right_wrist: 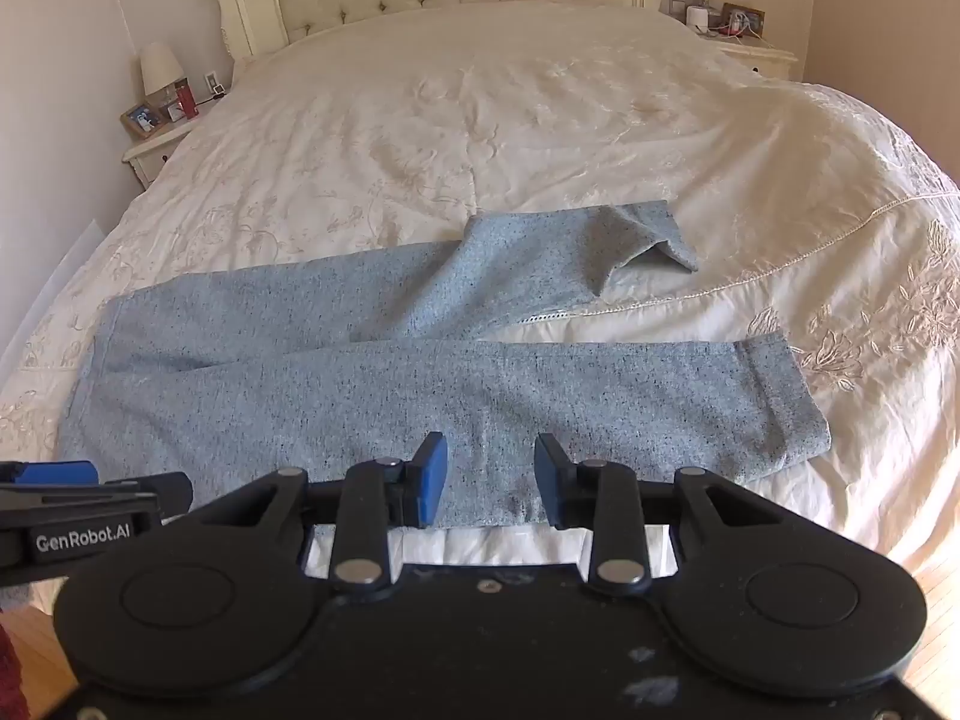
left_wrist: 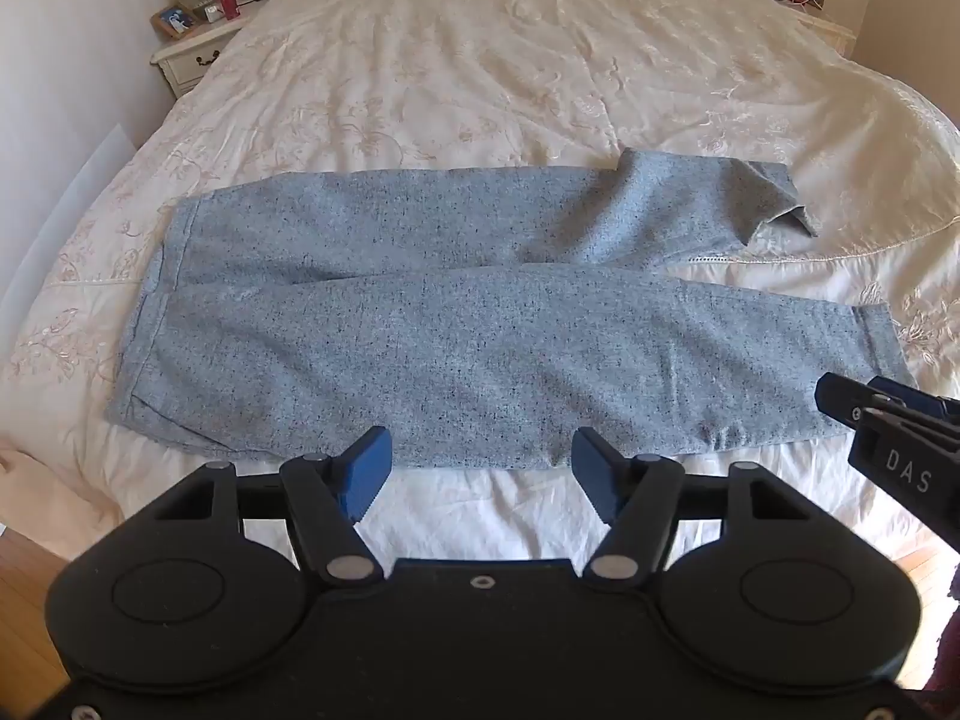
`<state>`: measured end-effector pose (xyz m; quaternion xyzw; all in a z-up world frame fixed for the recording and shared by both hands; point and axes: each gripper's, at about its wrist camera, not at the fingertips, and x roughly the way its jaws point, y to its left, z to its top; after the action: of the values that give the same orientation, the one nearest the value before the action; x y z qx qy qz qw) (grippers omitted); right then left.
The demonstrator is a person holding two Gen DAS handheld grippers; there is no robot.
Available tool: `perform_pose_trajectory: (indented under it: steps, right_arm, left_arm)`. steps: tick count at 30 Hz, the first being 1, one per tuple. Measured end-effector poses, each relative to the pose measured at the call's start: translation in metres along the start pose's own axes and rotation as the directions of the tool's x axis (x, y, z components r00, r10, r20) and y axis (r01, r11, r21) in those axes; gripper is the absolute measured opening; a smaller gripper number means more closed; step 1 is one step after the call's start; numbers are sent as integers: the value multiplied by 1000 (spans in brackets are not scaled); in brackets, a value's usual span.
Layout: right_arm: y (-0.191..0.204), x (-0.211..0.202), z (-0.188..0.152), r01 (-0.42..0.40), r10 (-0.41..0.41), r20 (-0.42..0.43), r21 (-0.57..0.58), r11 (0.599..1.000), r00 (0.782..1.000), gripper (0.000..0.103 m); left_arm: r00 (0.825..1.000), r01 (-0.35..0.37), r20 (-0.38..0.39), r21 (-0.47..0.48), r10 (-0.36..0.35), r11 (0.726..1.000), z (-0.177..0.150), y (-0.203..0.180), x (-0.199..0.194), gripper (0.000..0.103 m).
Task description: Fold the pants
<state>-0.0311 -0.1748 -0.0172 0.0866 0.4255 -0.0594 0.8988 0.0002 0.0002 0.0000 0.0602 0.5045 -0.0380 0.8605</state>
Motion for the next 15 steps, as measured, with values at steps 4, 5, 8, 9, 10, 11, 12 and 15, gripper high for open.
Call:
perform_pose_trajectory:
  steps: [4,5,8,9,10,11,12,15]
  right_arm:
    - [0,0,1,4,-4,-7,1,1000,1000,35]
    - [-1,0,-1,5,-5,-6,2,1000,1000,35]
    - [0,-1,-3,8,-8,-7,5,1000,1000,35]
    - [-2,-3,-2,5,-5,-9,2,1000,1000,35]
    - [-1,-4,-3,6,-6,-7,3,1000,1000,35]
    - [-1,-6,-5,7,-7,-7,4,1000,1000,35]
    - [0,-7,-6,9,-9,-7,5,1000,1000,35]
    - [-4,-4,-5,11,-11,-25,5,1000,1000,35]
  left_arm:
    - [1000,0,0,-1,0,1000,0,0,0,68]
    - [1000,6,-1,-2,-6,1000,0,0,0,67]
    - [1000,20,-10,-3,-20,1000,-2,0,-2,67]
    - [1000,23,-11,-1,-23,1000,-1,3,-4,67]
    - [1000,24,-9,2,-24,1000,-2,1,-5,67]
    - [1000,23,-7,6,-23,1000,-3,-1,-8,67]
    - [1000,24,-7,11,-24,1000,-3,-2,-8,67]
    - [1000,30,-4,11,-30,1000,-6,-6,-6,67]
